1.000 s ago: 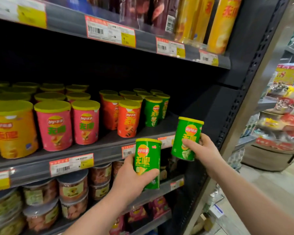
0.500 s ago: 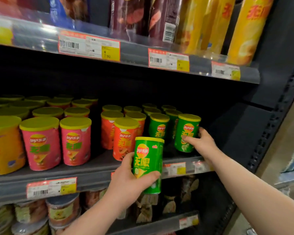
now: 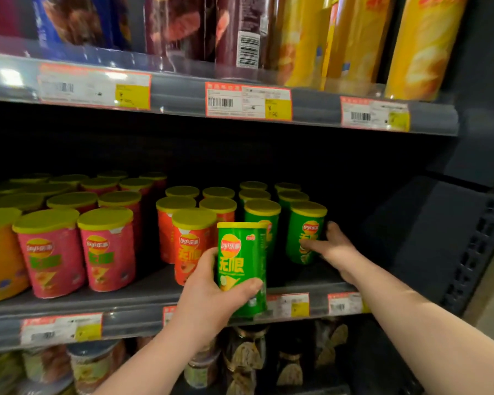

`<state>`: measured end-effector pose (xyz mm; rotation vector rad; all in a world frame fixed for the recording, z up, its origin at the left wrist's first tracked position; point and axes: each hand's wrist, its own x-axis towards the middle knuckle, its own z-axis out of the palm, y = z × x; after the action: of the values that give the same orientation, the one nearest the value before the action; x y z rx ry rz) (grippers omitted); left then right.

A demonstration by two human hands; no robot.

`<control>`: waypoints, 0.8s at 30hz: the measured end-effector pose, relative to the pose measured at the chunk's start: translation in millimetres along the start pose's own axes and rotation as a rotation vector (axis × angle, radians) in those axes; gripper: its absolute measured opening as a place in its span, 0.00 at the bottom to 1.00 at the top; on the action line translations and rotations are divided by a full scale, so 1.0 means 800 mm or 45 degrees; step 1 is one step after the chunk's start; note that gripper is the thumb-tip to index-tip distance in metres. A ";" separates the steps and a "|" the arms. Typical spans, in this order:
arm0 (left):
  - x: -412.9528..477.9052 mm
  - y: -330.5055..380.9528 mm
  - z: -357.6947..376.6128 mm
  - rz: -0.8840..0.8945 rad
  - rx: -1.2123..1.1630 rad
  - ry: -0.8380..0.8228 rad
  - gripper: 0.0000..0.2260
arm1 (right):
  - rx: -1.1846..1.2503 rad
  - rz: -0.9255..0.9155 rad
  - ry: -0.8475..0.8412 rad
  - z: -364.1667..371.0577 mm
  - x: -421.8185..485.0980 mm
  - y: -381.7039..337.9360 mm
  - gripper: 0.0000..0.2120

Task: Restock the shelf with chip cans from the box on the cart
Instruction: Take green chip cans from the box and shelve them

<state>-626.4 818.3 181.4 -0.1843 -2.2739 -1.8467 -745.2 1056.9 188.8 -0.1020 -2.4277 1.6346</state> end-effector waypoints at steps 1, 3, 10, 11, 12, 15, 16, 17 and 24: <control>0.002 0.001 0.002 -0.001 -0.002 0.002 0.22 | -0.042 0.004 0.003 -0.001 0.002 0.000 0.30; 0.006 0.002 0.006 0.005 0.007 -0.002 0.20 | -0.081 0.006 0.003 -0.001 0.006 0.001 0.32; 0.016 0.010 0.020 0.020 -0.001 -0.057 0.18 | -0.101 -0.140 0.214 -0.008 0.005 -0.009 0.38; 0.018 0.012 0.023 0.031 0.014 -0.065 0.18 | -0.102 -0.244 0.301 -0.012 0.002 -0.015 0.36; 0.020 0.013 0.026 0.041 0.033 -0.068 0.18 | -0.110 -0.343 0.370 -0.015 -0.001 -0.023 0.32; 0.030 0.018 0.041 0.075 0.113 -0.060 0.23 | -0.037 -0.492 0.243 -0.020 -0.020 -0.059 0.17; 0.034 0.019 0.047 0.087 0.159 -0.048 0.25 | -0.007 -0.492 0.105 -0.018 -0.028 -0.069 0.15; 0.038 0.018 0.053 0.100 0.203 -0.034 0.27 | -0.024 -0.479 -0.027 -0.016 -0.036 -0.077 0.15; 0.053 0.012 0.082 0.148 0.462 -0.048 0.42 | -0.414 -0.424 -0.169 -0.013 -0.054 -0.083 0.30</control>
<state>-670.9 882.8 187.5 -0.2866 -2.5154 -1.3573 -697.2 1033.4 247.5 0.3524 -2.6144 1.1320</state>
